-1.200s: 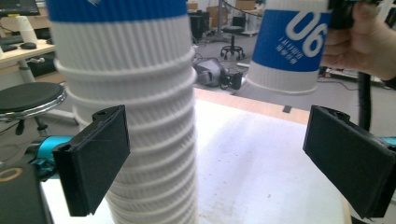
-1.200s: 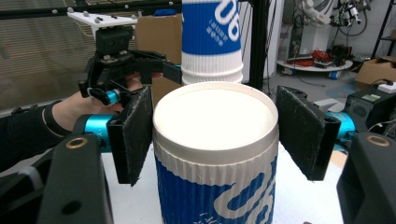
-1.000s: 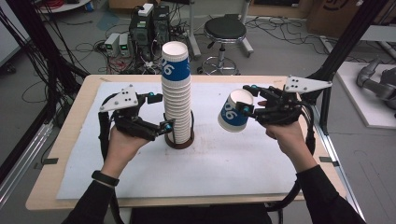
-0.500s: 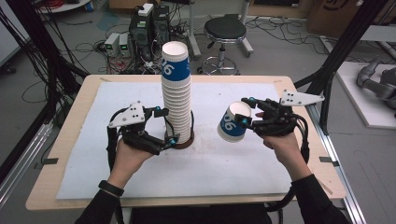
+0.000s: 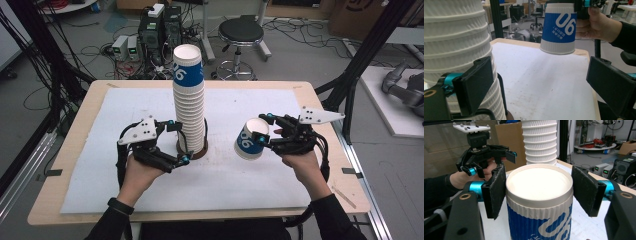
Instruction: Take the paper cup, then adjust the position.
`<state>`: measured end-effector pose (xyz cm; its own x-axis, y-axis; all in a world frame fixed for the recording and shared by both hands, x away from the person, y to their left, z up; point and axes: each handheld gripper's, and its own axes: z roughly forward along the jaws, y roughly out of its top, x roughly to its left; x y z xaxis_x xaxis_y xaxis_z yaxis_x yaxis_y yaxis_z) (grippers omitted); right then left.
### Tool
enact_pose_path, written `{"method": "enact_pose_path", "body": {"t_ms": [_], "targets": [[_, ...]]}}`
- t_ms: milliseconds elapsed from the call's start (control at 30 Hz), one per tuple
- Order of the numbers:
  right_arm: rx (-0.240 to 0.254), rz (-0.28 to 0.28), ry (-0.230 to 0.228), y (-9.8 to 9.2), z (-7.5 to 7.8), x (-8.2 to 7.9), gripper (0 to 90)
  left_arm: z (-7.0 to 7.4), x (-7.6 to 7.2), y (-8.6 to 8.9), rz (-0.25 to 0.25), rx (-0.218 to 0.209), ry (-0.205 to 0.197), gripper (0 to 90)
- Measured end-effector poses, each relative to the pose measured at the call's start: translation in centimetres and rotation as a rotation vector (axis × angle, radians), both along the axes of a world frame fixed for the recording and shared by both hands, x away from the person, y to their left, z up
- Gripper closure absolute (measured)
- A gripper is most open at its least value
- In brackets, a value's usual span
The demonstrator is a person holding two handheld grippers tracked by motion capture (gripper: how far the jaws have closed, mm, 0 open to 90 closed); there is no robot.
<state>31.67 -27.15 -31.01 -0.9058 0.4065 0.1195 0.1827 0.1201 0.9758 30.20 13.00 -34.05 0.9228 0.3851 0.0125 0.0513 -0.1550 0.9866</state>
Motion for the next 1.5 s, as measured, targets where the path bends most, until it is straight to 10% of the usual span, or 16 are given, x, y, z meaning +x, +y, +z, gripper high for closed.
{"method": "enact_pose_path", "body": {"t_ms": [767,1500], "targets": [[0.024,0.005,0.007,-0.8,-0.1,-0.5,31.2,-0.7,0.3,-4.1,-0.088,0.031,0.032,7.3],[-0.010,0.120,0.005,1.2,-0.2,-0.9,31.2,-1.4,0.8,-9.5,-0.209,0.064,0.111,7.3]]}}
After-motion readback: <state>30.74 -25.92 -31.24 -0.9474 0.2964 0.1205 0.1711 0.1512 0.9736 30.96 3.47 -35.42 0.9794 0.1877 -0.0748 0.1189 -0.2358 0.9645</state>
